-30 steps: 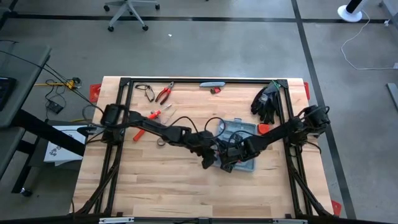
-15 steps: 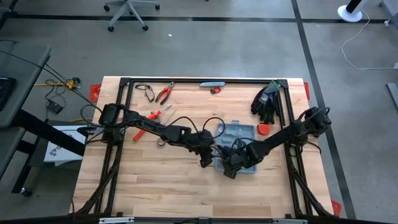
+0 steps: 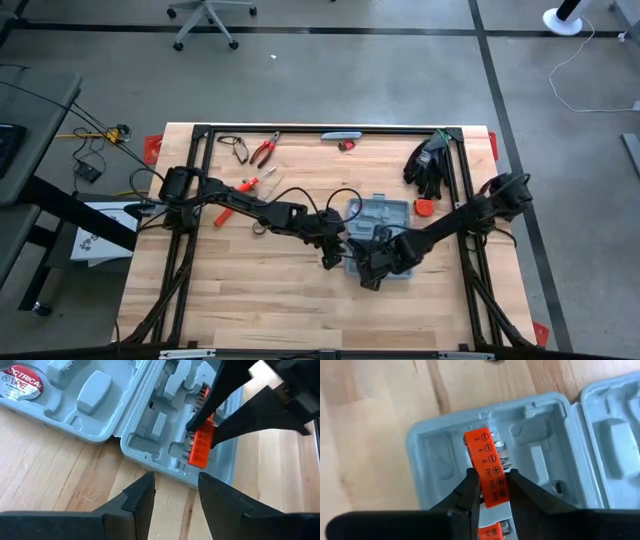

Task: Prefit tool cases
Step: Put the orange multi-bit set into the gray tool case

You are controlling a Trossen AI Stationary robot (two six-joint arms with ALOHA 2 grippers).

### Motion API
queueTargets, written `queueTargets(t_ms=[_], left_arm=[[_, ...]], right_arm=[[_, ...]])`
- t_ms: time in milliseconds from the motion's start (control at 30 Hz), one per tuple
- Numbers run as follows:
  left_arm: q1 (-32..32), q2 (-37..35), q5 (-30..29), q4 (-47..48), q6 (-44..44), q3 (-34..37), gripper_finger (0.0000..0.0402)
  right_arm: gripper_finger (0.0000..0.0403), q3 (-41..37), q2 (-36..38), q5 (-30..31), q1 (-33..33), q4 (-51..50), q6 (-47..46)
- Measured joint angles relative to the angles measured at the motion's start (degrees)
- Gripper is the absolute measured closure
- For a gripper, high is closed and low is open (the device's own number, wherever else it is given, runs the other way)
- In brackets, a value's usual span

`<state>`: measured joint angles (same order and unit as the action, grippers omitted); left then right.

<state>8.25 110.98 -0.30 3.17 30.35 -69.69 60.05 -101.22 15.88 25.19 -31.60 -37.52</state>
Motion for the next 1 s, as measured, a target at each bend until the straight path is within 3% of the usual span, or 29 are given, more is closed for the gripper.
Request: queueTargets(t_ms=[433, 700, 1000], left_arm=[[0.3, 0.1, 0.5, -1.5, 0.9, 0.0, 0.0259], [0.4, 4.2, 8.5, -9.2, 0.4, 0.0, 0.0259], [0.4, 4.7, 8.5, -8.1, -2.6, 0.0, 0.0259]], right_arm=[[0.0326, 0.0, -1.6, -0.7, 0.0, 2.3, 0.6], [0.0326, 0.0, -1.6, -0.9, -0.3, 2.6, 2.0], [0.0326, 0.0, -2.8, -0.8, -0.9, 4.7, 2.5]])
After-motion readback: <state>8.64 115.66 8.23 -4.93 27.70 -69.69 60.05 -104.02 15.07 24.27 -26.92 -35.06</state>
